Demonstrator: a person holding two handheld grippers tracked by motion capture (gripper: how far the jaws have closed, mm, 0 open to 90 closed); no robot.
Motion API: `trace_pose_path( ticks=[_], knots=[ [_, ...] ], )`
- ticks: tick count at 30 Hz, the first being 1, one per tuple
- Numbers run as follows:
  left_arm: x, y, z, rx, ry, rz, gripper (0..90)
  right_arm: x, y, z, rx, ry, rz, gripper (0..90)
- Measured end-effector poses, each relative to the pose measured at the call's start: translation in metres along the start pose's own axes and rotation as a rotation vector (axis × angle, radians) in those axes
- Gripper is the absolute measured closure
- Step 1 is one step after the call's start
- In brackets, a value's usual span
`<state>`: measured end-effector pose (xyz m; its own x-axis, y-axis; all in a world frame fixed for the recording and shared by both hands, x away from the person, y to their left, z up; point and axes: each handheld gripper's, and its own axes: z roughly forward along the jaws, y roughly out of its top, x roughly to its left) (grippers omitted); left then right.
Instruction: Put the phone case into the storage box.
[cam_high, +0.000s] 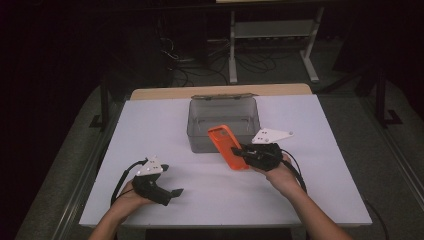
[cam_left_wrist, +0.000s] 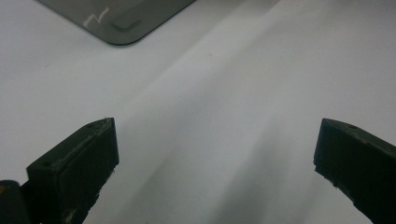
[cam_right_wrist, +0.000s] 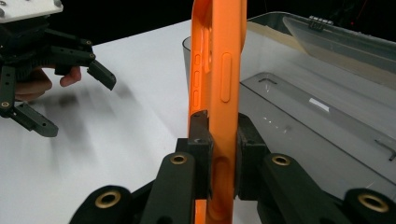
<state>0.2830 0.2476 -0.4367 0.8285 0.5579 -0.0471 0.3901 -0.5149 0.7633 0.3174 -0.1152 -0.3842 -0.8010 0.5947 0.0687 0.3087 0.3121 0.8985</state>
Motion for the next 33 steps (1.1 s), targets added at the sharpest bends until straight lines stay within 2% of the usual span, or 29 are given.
trace_pose_path(
  ticks=[8,33],
  knots=[
    [0.001,-0.001,0.000,-0.007,0.001,-0.012,0.0,-0.005,0.009,-0.003,0.005,-0.001,0.003,78.7],
    [0.001,-0.001,-0.002,-0.011,0.001,-0.008,0.0,-0.014,0.038,-0.002,0.004,-0.008,-0.013,78.7]
  ],
)
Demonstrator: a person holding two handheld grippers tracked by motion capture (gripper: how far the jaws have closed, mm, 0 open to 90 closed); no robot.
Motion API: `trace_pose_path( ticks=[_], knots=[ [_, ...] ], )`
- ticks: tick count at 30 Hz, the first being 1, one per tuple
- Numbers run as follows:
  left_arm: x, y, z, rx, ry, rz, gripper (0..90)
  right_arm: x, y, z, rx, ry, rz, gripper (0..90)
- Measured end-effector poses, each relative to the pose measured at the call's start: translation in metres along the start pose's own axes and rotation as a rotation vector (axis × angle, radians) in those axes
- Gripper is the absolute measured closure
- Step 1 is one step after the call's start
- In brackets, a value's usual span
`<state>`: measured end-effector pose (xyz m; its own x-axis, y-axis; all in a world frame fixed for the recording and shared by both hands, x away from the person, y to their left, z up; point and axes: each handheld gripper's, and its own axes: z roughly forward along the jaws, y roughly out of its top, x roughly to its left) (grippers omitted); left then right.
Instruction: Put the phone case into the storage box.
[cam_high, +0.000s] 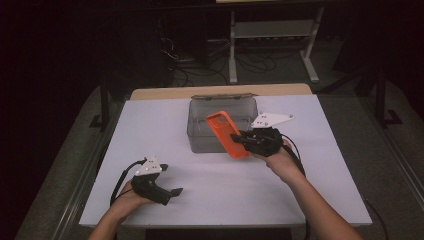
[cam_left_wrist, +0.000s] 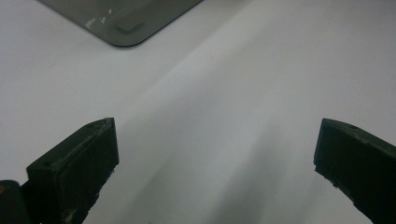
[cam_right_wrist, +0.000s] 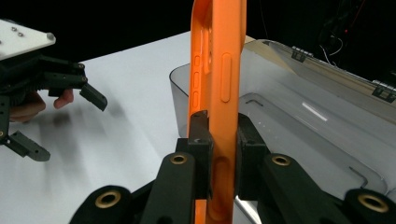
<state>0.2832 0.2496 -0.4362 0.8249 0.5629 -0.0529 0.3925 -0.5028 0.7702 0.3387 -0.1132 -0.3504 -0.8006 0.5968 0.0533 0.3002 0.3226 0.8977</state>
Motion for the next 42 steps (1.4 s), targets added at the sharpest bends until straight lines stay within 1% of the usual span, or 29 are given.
trace_pose_path(
  ticks=[7,25,32,34,42],
  knots=[
    [0.000,0.000,0.000,-0.006,-0.002,-0.006,0.0,-0.009,0.011,-0.001,-0.017,-0.017,0.024,78.7],
    [0.000,0.000,-0.001,-0.009,-0.001,-0.006,0.0,-0.022,0.038,0.000,-0.039,-0.050,0.022,78.7],
    [0.000,0.000,-0.001,-0.011,-0.002,-0.007,0.0,-0.029,0.045,0.005,-0.040,-0.070,0.028,78.7],
    [-0.001,0.000,-0.001,-0.011,-0.003,-0.009,0.0,-0.032,0.047,0.008,-0.039,-0.083,0.031,78.7],
    [0.000,0.000,-0.001,-0.011,-0.004,-0.006,0.0,-0.040,0.053,0.014,-0.032,-0.101,0.036,78.7]
  ],
)
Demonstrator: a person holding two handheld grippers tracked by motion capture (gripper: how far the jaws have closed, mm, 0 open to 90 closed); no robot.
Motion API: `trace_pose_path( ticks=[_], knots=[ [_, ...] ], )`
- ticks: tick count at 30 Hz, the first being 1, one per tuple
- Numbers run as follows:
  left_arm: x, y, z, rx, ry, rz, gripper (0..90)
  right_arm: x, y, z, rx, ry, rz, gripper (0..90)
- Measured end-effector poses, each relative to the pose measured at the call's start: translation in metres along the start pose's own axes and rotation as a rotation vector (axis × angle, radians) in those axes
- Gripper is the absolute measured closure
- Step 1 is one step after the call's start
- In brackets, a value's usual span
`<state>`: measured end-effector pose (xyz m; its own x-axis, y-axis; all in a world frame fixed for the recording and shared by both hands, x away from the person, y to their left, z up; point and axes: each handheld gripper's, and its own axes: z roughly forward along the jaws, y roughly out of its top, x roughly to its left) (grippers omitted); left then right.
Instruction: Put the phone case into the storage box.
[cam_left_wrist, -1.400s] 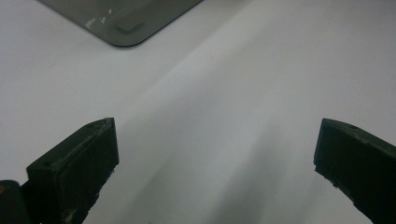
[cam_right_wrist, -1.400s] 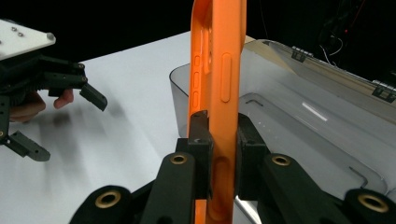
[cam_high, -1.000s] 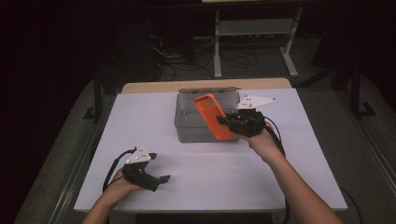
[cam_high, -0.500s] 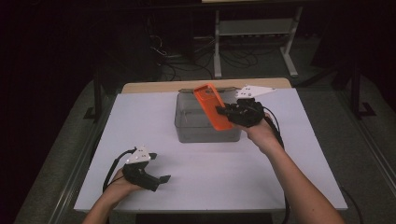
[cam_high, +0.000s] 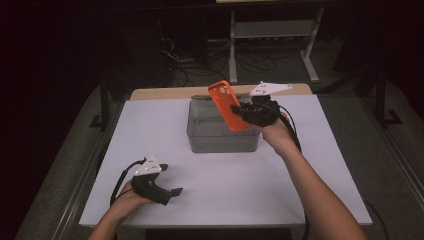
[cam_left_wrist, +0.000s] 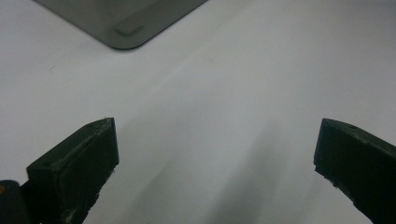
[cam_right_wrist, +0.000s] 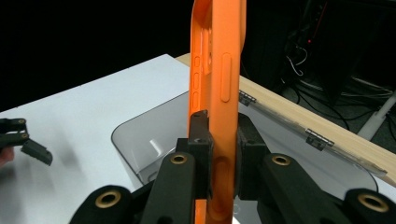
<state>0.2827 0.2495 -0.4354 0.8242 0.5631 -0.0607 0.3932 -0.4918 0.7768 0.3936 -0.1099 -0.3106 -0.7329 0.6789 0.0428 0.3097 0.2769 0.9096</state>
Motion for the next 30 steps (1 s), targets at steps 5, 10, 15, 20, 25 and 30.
trace_pose_path(
  ticks=[5,10,15,20,25,30],
  knots=[
    [0.000,0.000,0.000,0.001,-0.001,-0.001,0.0,-0.004,0.003,0.005,0.008,-0.011,0.003,78.7],
    [0.000,0.000,0.000,0.000,-0.002,-0.003,0.0,-0.008,0.005,0.011,0.024,-0.017,0.004,78.7],
    [0.000,0.000,0.000,0.001,-0.003,-0.003,0.0,-0.011,0.006,0.016,0.046,-0.020,0.006,78.6],
    [-0.001,0.000,0.001,0.000,-0.005,-0.001,0.0,-0.014,0.008,0.021,0.076,-0.025,0.000,78.7],
    [-0.001,0.000,0.000,-0.001,-0.005,-0.002,0.0,-0.014,0.011,0.025,0.101,-0.035,-0.012,78.7],
    [-0.001,0.000,0.001,-0.001,-0.007,-0.001,0.0,-0.015,0.014,0.029,0.132,-0.041,-0.021,78.6]
  ],
)
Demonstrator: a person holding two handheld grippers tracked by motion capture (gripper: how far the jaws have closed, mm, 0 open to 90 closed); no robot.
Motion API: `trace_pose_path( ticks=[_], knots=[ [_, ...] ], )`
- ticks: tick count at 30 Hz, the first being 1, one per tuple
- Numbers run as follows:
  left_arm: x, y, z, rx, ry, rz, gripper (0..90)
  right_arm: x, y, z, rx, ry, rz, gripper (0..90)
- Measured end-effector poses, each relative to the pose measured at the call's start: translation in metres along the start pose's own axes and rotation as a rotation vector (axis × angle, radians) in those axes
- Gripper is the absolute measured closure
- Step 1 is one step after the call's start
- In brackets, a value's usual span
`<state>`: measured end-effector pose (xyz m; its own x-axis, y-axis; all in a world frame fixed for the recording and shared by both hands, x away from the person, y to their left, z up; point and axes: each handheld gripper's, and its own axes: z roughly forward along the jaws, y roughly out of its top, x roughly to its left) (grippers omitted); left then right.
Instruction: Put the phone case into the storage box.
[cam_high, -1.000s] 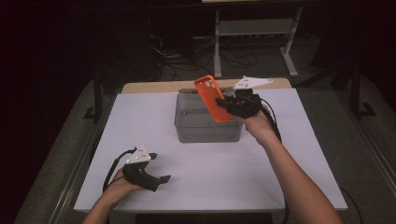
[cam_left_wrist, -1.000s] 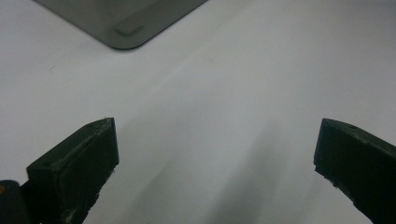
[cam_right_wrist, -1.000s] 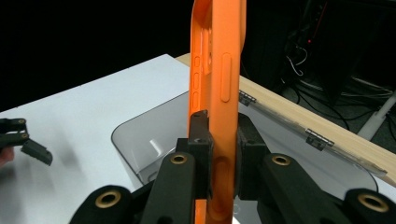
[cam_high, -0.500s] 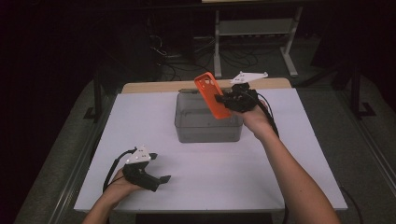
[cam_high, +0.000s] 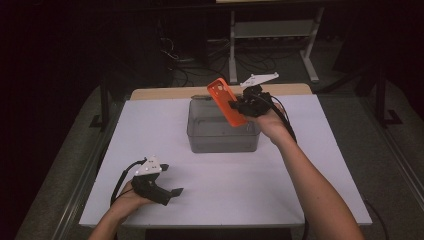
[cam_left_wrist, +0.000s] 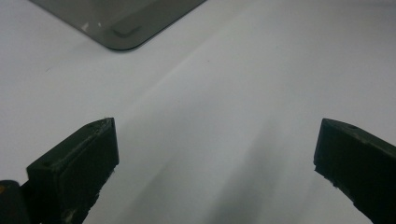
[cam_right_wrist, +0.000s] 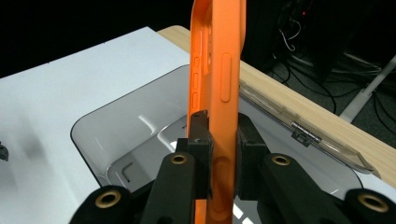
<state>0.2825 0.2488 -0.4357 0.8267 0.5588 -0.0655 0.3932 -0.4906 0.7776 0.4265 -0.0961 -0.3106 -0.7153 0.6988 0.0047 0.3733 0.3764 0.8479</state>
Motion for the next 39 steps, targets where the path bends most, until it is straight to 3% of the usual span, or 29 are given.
trace_pose_path(
  ticks=[19,39],
  knots=[
    [0.000,0.000,-0.001,-0.003,-0.001,-0.001,0.0,-0.006,0.009,0.019,0.157,0.010,-0.029,78.7],
    [0.001,0.000,-0.001,-0.005,0.000,0.000,0.0,-0.003,0.008,0.046,0.374,0.020,-0.021,78.6]
  ],
)
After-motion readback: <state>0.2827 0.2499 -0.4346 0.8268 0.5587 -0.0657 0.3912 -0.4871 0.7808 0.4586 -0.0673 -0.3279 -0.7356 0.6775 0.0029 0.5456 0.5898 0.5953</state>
